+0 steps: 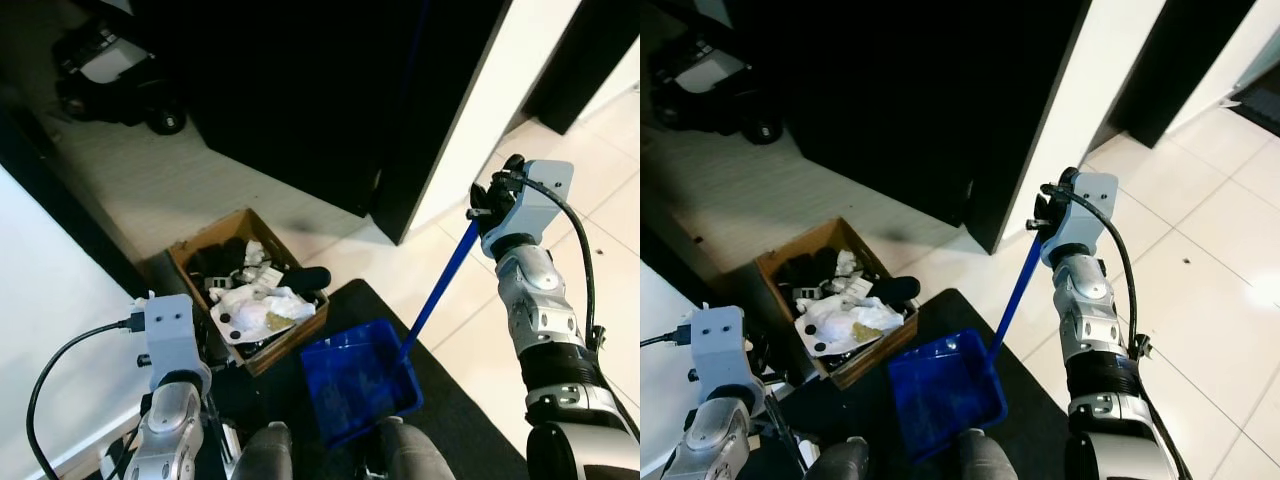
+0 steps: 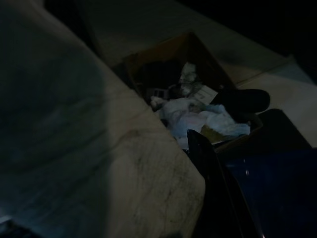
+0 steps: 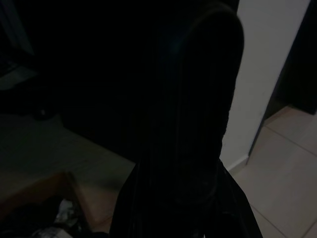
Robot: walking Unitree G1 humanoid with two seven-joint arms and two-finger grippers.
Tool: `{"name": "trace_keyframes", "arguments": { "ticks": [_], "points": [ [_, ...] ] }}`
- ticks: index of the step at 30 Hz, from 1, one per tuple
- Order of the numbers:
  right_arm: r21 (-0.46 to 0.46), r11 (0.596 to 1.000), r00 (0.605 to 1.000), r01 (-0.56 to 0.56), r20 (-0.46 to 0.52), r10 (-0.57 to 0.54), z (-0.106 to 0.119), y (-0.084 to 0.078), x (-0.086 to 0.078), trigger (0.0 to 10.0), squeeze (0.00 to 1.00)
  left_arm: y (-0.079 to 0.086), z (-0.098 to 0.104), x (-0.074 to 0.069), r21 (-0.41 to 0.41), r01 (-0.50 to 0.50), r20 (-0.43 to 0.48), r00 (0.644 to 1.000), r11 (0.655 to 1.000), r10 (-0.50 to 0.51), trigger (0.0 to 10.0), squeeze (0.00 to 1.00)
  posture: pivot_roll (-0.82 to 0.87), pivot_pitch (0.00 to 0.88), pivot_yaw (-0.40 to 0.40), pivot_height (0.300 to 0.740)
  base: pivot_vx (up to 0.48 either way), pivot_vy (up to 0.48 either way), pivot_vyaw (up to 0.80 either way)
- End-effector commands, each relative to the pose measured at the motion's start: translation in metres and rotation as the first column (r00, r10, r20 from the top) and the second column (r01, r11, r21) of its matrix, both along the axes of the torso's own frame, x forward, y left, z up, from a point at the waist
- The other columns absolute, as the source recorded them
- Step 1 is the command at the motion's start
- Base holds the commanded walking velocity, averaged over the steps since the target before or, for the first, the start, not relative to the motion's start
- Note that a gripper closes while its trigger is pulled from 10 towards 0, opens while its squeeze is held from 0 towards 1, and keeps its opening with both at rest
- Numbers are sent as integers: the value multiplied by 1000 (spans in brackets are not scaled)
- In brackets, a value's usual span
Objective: Sweep floor
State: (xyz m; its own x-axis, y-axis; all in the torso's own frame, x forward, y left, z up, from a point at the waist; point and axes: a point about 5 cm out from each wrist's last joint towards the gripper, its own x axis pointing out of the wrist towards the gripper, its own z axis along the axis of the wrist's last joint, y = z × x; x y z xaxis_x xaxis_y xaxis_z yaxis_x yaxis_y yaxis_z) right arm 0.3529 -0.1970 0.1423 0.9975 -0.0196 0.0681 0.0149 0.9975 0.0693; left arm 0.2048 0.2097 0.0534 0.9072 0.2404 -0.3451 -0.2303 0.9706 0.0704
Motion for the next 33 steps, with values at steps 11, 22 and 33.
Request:
{"name": "trace_keyframes", "arguments": {
  "ticks": [11,22,33],
  "points": [
    [7,1000,1000,11,-9,-11,-2,-3,-1,10000,0,-1,-4,-3,11,-2,-26,1000,1000,3,10000,0,113,121,-59,740,-235,0,0],
    [8,1000,1000,11,-11,-11,-2,-3,-1,10000,0,-2,-5,-3,11,-2,-27,1000,1000,2,10000,0,113,122,-58,740,-249,0,0],
    [6,1000,1000,12,-12,-12,-3,-4,-1,10000,0,-2,-5,-3,9,-1,-28,1000,1000,1,10000,0,113,123,-59,740,-251,0,0]
  ]
}}
